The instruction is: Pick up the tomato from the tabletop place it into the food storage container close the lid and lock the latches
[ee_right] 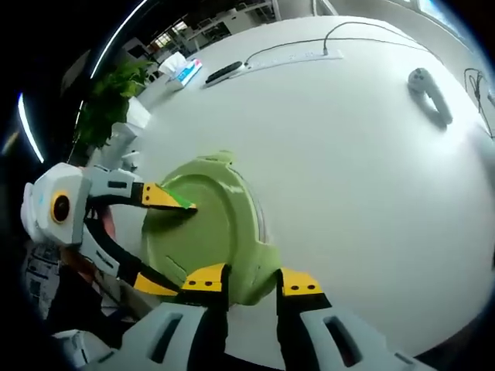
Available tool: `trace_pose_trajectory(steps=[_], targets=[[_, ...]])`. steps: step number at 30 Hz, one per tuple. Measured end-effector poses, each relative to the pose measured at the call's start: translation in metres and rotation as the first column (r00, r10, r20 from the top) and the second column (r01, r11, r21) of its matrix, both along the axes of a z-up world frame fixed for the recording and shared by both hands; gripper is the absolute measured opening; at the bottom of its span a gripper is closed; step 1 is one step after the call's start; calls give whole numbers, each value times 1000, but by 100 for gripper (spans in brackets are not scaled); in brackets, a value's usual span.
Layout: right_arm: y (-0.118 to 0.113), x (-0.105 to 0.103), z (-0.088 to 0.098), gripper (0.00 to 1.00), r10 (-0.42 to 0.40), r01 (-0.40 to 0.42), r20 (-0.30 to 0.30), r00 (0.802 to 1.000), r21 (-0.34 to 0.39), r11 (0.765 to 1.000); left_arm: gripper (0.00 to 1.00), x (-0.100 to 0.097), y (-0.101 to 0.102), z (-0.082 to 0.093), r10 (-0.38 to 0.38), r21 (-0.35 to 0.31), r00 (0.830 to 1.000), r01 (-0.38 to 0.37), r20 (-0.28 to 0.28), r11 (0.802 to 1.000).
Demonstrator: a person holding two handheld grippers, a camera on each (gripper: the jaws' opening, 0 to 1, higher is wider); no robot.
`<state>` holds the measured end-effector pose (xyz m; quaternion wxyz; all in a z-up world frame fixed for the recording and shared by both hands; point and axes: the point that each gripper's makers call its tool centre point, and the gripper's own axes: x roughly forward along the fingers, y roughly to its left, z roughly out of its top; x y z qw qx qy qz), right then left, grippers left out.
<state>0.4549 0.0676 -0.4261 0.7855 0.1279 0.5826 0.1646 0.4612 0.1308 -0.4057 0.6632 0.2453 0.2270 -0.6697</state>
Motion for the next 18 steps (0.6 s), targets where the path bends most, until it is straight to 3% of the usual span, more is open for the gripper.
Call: trace_pose_trajectory(steps=[2, 6, 10, 11, 12, 14, 15, 16, 17, 18], targets=[[0, 1, -1, 18, -35, 36, -29, 999, 31, 999, 44, 1, 1, 0, 3, -9, 1000, -3, -5, 1000], [3, 1, -1, 17, -33, 34, -25, 999, 37, 999, 44, 1, 2, 0, 11, -12, 1000, -11, -3, 1000], [10, 2, -4, 15, -43, 46, -30, 999, 96, 994, 44, 4, 3, -1, 21, -33, 1000, -21, -2, 999], [8, -3, -7, 13, -123, 133, -92, 988, 104, 986, 44, 4, 3, -1, 22, -39, 1000, -22, -3, 999], [12, -1, -9, 13, -84, 95, -85, 993, 127, 987, 44, 5, 2, -1, 24, -45, 1000, -24, -4, 999], [15, 13, -9, 13, -59, 56, 28, 998, 108, 993, 44, 6, 2, -1, 30, -46, 1000, -30, -3, 999], [15, 13, -10, 13, -32, 26, 49, 998, 100, 995, 43, 7, 3, -1, 33, -46, 999, -33, -2, 998], [12, 11, 1, 14, -47, 44, 21, 999, 110, 993, 43, 7, 4, -1, 34, -47, 999, -34, -4, 998], [9, 14, 5, 15, -43, 40, 29, 999, 114, 993, 43, 7, 4, 0, 36, -51, 999, -36, -5, 998], [10, 17, 2, 16, -18, 10, 78, 997, 107, 994, 43, 7, 3, 0, 43, -57, 999, -44, -10, 997]])
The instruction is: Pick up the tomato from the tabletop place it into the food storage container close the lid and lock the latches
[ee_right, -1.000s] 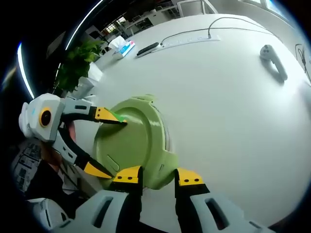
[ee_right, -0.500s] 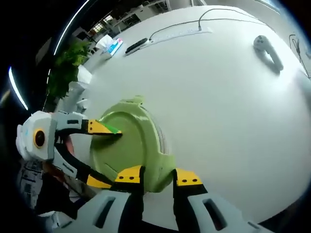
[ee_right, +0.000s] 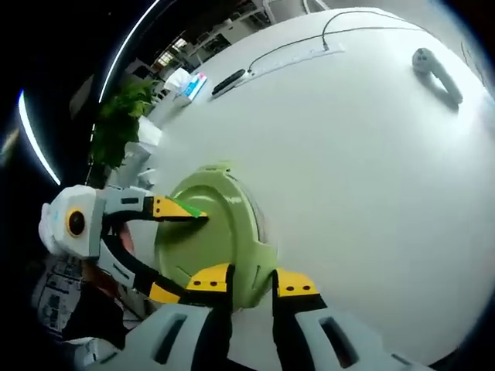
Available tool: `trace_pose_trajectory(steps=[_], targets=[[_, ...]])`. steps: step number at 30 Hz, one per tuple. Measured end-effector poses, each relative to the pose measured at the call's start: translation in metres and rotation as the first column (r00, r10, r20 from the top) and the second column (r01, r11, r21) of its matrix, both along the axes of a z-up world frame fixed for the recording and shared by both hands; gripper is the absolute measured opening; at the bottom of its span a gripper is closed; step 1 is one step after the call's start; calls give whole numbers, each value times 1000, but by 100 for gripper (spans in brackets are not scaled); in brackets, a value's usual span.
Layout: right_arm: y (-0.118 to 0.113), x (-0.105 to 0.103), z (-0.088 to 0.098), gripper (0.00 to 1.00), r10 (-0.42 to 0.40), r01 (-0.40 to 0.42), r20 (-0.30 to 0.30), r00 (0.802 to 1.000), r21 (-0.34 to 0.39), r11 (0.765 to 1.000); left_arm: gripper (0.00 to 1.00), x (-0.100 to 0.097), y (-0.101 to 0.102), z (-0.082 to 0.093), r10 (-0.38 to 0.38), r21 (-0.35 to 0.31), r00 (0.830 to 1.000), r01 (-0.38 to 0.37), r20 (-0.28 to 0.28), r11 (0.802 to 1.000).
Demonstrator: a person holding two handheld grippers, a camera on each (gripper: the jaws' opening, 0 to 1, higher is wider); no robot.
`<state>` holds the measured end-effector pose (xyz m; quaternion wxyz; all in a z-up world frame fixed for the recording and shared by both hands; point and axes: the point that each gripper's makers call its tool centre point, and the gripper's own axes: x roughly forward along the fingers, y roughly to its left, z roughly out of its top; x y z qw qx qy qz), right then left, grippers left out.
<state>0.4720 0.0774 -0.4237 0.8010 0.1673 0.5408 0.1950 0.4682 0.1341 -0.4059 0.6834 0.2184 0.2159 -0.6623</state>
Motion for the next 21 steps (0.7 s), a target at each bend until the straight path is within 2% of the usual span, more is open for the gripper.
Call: trace_pose_trajectory(steps=[3, 4, 6, 7, 8, 9, 10, 11, 13, 15, 16, 18, 20, 21], targets=[[1, 7, 6, 16, 38, -39, 104, 994, 7, 999, 44, 1, 1, 1, 40, -23, 999, -40, -1, 999], [2, 8, 10, 16, 73, -77, 154, 985, 16, 997, 45, 5, 2, 3, 80, -45, 997, -79, 6, 996], [2, 13, 19, 15, 79, -93, 223, 972, 49, 994, 47, 7, 4, 4, 121, -84, 993, -120, 7, 989], [3, 17, 26, 15, 91, -116, 276, 957, 75, 990, 47, 7, 6, 4, 138, -98, 990, -137, 3, 986], [4, 13, 30, 15, 131, -163, 292, 947, 87, 983, 47, 7, 8, 5, 168, -131, 986, -167, -1, 977], [3, 20, 35, 15, 119, -157, 332, 936, 91, 983, 47, 7, 10, 6, 198, -161, 980, -197, -9, 967], [6, 26, 44, 15, 127, -184, 401, 907, 107, 977, 48, 7, 13, 7, 228, -185, 973, -229, -25, 956], [9, 26, 48, 15, 176, -241, 445, 878, 94, 966, 48, 8, 16, 8, 272, -208, 961, -275, -41, 939], [15, 21, 53, 15, 209, -287, 524, 825, 71, 955, 48, 12, 22, 11, 348, -254, 937, -347, -41, 903], [17, 25, 60, 16, 248, -340, 571, 782, 58, 939, 48, 15, 29, 12, 422, -286, 906, -409, -18, 867], [20, 24, 62, 16, 271, -371, 597, 755, 47, 928, 48, 15, 30, 13, 439, -295, 898, -425, -22, 855], [24, 26, 64, 16, 313, -412, 627, 713, 14, 911, 48, 14, 34, 13, 496, -309, 868, -479, -25, 822], [28, 29, 66, 16, 360, -451, 664, 655, -38, 892, 48, 10, 37, 10, 531, -291, 847, -509, -2, 810], [29, 30, 65, 16, 385, -467, 671, 633, -65, 882, 48, 10, 37, 12, 558, -302, 830, -535, -10, 789]])
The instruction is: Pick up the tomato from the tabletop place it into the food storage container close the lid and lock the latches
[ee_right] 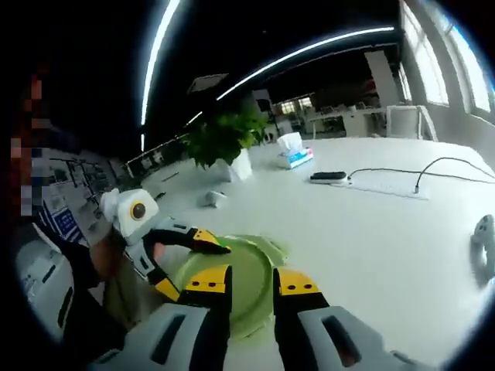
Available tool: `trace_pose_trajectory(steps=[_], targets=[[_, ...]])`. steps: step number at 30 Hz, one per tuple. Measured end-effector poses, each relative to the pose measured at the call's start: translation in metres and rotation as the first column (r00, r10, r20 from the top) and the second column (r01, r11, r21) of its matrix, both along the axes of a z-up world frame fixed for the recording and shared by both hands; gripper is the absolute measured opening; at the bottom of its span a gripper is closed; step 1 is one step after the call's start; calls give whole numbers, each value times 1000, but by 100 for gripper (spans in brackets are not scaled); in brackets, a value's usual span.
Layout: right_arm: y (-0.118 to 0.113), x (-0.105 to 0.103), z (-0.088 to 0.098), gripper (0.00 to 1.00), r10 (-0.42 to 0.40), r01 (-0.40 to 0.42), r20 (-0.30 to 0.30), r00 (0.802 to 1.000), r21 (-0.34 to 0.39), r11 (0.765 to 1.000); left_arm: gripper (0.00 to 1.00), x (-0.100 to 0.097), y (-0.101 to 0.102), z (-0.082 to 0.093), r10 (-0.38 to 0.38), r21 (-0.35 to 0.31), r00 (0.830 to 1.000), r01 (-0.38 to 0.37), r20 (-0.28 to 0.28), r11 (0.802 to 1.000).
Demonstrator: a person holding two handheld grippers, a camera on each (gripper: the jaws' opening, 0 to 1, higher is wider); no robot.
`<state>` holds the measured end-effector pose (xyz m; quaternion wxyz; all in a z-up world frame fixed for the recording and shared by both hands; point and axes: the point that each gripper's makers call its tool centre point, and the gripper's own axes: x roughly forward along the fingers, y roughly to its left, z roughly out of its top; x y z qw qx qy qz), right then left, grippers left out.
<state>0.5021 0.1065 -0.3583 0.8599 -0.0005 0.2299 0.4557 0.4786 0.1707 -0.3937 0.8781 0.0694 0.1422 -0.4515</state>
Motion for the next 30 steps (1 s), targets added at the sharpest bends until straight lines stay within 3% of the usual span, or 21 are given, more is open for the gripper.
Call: trace_pose_trajectory(steps=[2, 8, 14, 17, 20, 30], targets=[[2, 7, 0, 16, 68, -65, 65, 996, -50, 997, 48, -3, 0, -1, 35, 15, 999, -35, -4, 999], [12, 13, 6, 16, 181, -165, 93, 979, -151, 975, 45, -5, -3, -4, 102, 51, 994, -100, -45, 994], [21, 23, 8, 18, 261, -244, 57, 964, -211, 946, 43, -5, -1, -5, 123, 67, 991, -120, -53, 991], [25, 31, 5, 20, 282, -263, 52, 958, -232, 937, 42, -1, 3, -6, 139, 86, 990, -137, -27, 987], [28, 36, 4, 19, 292, -271, 54, 955, -243, 931, 42, 0, 3, -6, 138, 90, 989, -133, -45, 987], [35, 45, -2, 19, 343, -318, 32, 939, -301, 899, 51, 4, 4, -7, 100, 128, 994, -95, -37, 987]])
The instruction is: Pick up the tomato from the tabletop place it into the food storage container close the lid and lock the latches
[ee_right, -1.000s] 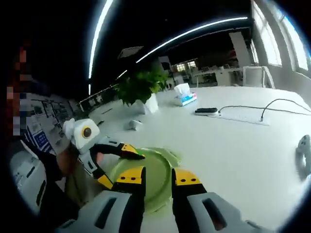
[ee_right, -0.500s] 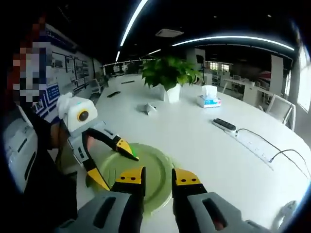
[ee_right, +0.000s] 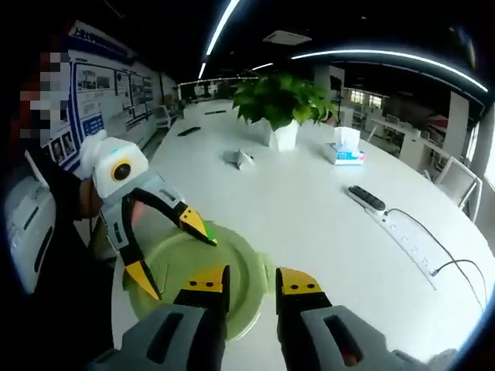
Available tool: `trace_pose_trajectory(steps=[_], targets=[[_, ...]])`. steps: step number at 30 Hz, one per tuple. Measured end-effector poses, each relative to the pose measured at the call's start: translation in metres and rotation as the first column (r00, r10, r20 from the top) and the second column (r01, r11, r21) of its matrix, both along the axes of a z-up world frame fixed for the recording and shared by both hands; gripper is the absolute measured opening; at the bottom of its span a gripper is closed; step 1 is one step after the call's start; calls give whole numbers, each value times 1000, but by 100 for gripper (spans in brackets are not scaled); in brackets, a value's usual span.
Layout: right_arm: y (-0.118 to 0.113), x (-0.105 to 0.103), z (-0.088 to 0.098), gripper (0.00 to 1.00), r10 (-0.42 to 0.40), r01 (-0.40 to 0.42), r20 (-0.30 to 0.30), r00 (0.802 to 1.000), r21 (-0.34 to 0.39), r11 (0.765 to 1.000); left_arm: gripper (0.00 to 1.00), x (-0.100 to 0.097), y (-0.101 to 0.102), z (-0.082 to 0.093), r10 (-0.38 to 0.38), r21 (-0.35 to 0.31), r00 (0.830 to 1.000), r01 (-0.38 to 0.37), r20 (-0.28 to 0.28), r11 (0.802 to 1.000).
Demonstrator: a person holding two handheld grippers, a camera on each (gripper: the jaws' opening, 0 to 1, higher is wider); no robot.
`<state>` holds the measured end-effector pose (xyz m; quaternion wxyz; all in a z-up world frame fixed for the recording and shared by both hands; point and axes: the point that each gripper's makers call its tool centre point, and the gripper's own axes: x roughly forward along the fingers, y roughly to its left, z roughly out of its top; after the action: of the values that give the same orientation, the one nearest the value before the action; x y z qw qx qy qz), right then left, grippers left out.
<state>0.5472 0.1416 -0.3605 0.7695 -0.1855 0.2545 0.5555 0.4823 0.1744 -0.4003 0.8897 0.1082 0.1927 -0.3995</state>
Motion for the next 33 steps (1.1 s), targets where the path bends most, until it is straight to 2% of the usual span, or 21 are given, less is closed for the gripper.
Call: trace_pose_trajectory(steps=[4, 7, 11, 15, 20, 28, 33], targets=[[2, -2, -6, 21, 42, -44, -39, 998, -57, 997, 56, -1, -4, 0, -47, 15, 998, 47, -33, 999], [6, -5, -11, 23, 75, -81, -72, 995, -89, 993, 69, -5, -9, -1, -89, 17, 995, 89, -38, 996], [13, -2, -15, 20, 110, -117, -66, 992, -125, 985, 69, -5, -9, -1, -89, 18, 995, 90, -46, 996], [16, 1, -22, 19, 137, -152, -97, 986, -164, 975, 66, -5, -9, -1, -87, 26, 995, 88, -49, 996], [15, 0, -37, 20, 114, -159, -195, 974, -233, 959, 66, -7, -9, -2, -89, 31, 994, 91, -58, 995], [18, 4, -44, 20, 132, -188, -207, 969, -280, 941, 66, -7, -9, -3, -91, 38, 994, 94, -63, 995], [18, 4, -52, 19, 141, -213, -235, 962, -320, 923, 66, -7, -9, -3, -93, 36, 994, 95, -61, 995]])
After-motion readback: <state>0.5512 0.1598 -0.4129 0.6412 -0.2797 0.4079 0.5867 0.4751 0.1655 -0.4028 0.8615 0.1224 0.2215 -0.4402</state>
